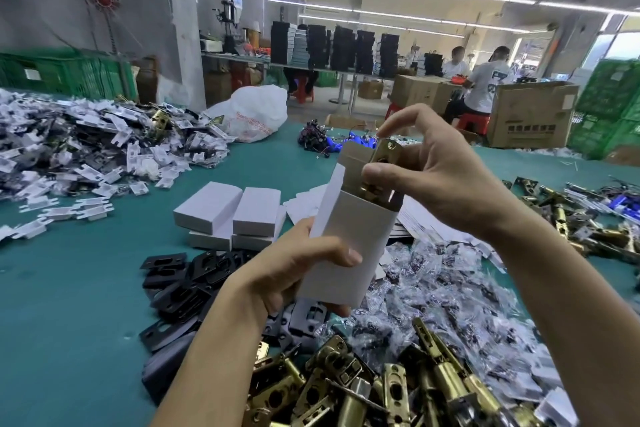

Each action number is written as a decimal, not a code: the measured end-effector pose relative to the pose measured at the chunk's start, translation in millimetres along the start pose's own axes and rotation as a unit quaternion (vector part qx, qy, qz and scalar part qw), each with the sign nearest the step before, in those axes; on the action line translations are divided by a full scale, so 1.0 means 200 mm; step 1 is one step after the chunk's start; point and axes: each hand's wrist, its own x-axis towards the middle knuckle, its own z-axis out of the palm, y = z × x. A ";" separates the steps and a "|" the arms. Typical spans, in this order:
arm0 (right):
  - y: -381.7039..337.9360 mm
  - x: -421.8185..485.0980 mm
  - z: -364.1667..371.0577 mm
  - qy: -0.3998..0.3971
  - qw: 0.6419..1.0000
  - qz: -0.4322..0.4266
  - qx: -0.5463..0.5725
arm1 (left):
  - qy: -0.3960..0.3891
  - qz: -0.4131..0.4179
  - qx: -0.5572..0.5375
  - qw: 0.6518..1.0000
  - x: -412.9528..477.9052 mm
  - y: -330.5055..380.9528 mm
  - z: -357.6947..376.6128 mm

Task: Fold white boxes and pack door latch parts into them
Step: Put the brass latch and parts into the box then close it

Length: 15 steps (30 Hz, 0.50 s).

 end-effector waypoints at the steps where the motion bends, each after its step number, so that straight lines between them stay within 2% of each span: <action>1: -0.01 0.01 0.01 -0.013 1.000 0.000 -0.025 | 0.007 0.007 -0.005 1.000 0.00 0.00 0.00; 3: -0.02 0.02 0.02 -0.034 0.995 -0.016 -0.090 | 0.026 0.027 -0.019 0.999 -0.01 0.01 -0.01; 5: -0.03 0.02 0.02 -0.003 0.989 -0.056 -0.137 | 0.044 0.043 -0.023 0.998 -0.01 0.01 -0.01; 8: 0.02 0.03 0.02 0.158 0.978 -0.104 -0.083 | 0.069 0.070 -0.033 0.995 -0.01 0.01 -0.02; 9: 0.04 0.03 0.03 0.209 0.973 -0.092 -0.040 | 0.073 0.087 -0.043 0.993 -0.01 0.01 -0.02; 11: 0.12 0.03 0.05 0.261 0.965 0.002 -0.012 | 0.082 0.119 -0.069 0.987 -0.01 0.02 -0.02; 12: 0.17 0.03 0.08 0.237 0.968 0.068 -0.043 | 0.091 0.132 -0.080 0.984 -0.01 0.02 -0.03; 13: 0.22 0.02 0.11 0.164 0.972 0.127 -0.111 | 0.101 0.147 -0.088 0.980 -0.01 0.02 -0.03; 14: 0.27 0.02 0.15 0.050 0.965 0.168 -0.196 | 0.111 0.168 -0.094 0.975 -0.01 0.02 -0.03; 15: 0.31 0.00 0.21 -0.075 0.942 0.187 -0.268 | 0.116 0.196 -0.100 0.969 -0.01 0.02 -0.03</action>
